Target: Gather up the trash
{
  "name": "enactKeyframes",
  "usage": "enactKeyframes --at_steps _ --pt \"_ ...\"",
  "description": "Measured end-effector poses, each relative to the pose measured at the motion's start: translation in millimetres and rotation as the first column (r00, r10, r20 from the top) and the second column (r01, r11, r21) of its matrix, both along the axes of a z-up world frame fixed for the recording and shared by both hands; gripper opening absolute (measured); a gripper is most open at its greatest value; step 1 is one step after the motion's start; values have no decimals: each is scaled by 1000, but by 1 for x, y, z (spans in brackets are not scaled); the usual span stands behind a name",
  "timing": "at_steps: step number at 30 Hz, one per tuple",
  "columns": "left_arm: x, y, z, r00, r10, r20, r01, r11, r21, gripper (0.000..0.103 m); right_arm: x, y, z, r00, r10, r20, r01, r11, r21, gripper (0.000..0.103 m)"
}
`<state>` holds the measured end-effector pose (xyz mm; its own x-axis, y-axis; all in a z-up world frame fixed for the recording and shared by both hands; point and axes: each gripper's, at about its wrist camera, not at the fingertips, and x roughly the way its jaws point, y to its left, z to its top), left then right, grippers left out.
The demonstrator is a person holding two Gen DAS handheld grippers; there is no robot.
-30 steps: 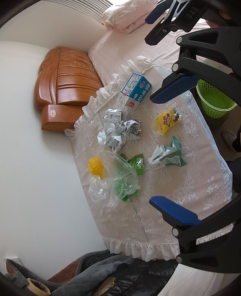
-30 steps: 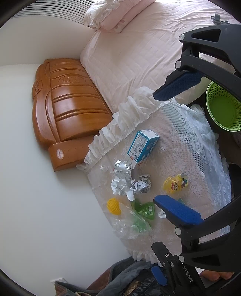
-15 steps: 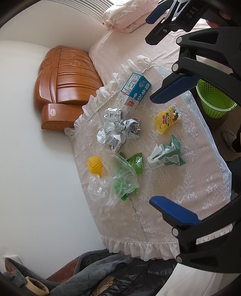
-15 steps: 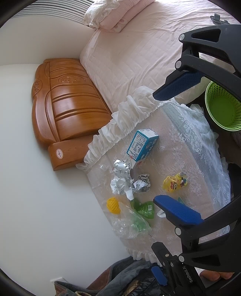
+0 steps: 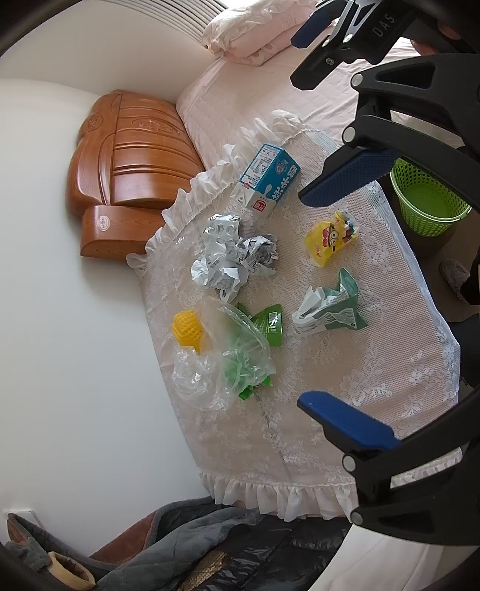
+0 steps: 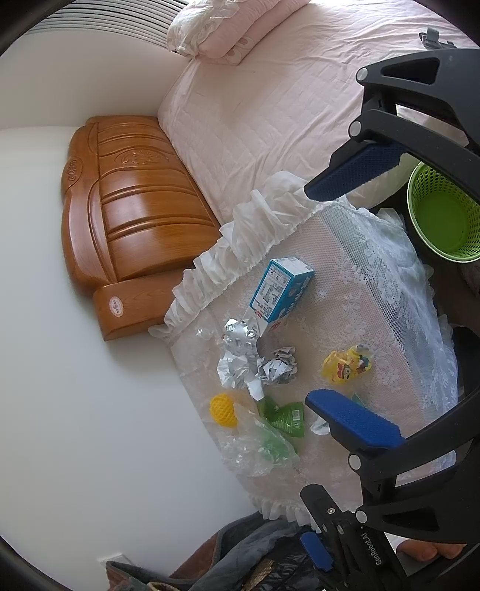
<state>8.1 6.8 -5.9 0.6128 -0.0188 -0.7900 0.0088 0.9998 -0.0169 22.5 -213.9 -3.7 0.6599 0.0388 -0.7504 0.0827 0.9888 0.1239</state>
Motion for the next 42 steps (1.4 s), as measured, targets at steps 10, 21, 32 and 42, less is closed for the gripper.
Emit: enactKeyframes --at_steps 10,21,32,42 --pt "0 0 -1 1000 1 0 -1 1000 0 95 -1 -1 -3 1000 1 -3 -1 1000 2 101" --pt "3 -1 -5 1000 7 -9 -7 1000 5 95 0 -1 -6 1000 2 -5 -2 1000 5 101" --pt "10 4 -6 1000 9 -18 -8 1000 11 95 12 5 -10 1000 11 -19 -11 1000 8 101" --pt "13 37 -43 996 -33 -81 37 998 50 95 17 15 -53 995 51 -83 -48 998 33 101"
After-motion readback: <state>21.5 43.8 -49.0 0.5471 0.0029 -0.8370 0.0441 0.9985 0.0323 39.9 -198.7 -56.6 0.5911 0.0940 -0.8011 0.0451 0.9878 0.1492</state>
